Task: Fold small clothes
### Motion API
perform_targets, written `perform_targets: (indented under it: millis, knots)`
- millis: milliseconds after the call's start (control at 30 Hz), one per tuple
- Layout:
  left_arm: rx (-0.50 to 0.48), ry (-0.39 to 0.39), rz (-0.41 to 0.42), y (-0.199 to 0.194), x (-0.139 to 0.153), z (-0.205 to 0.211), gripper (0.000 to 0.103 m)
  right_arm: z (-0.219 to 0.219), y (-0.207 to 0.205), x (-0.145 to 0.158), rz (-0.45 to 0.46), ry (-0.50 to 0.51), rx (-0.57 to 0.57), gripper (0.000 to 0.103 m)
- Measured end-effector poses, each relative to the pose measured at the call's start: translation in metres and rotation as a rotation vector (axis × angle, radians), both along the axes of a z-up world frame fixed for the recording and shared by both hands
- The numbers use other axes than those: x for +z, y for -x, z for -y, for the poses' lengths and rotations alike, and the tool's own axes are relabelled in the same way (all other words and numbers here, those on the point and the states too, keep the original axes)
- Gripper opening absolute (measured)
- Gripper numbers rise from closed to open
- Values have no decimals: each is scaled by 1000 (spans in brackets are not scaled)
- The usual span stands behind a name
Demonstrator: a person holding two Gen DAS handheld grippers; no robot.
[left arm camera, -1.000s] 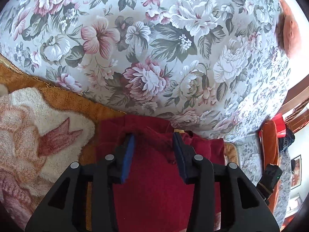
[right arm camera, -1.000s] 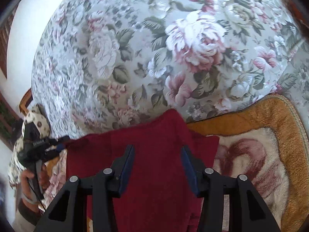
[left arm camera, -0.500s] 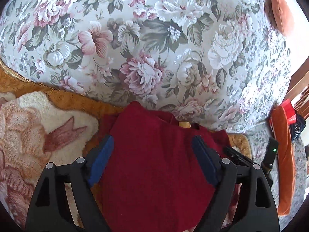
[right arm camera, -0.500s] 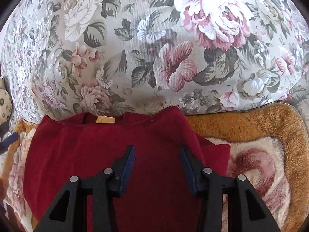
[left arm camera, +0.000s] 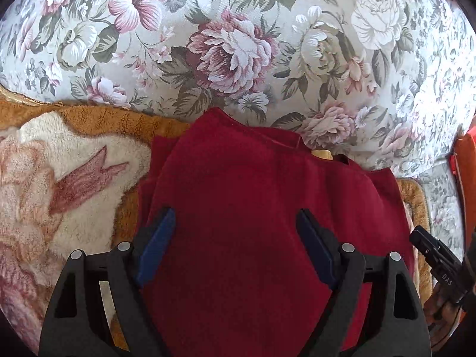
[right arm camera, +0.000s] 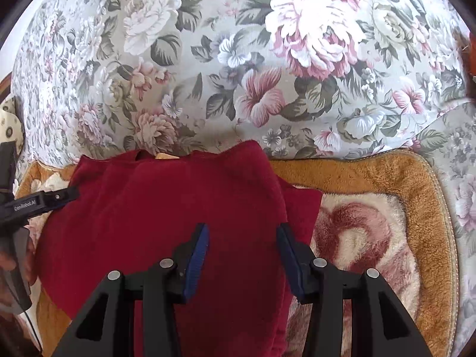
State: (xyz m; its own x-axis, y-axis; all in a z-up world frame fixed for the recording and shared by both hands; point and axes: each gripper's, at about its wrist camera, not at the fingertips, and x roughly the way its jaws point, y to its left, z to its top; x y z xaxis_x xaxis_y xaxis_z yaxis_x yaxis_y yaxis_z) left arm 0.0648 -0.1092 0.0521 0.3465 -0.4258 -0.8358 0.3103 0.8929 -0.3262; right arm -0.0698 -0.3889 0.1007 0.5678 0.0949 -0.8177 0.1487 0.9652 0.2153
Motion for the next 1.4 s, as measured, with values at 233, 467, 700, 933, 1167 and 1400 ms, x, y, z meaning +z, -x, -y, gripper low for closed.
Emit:
perform_targets:
  millis: [233, 467, 700, 933, 1167, 1400]
  knots:
    - [3, 81, 20, 71, 28, -45, 83, 8, 84, 16, 8, -69, -19, 47]
    - [47, 3, -38, 106, -6, -59, 83, -8, 107, -19, -65, -52, 31, 14]
    - [45, -18, -23, 104, -11, -63, 83, -11, 114, -11, -106, -16, -33, 14]
    - [66, 18, 64, 105, 12, -64, 83, -41, 87, 30, 8, -76, 45, 19]
    - [57, -42, 93, 96, 8, -48, 83, -74, 11, 9, -35, -76, 96, 20]
    - [30, -60, 87, 90, 1, -34, 83, -99, -38, -6, -60, -36, 121, 20]
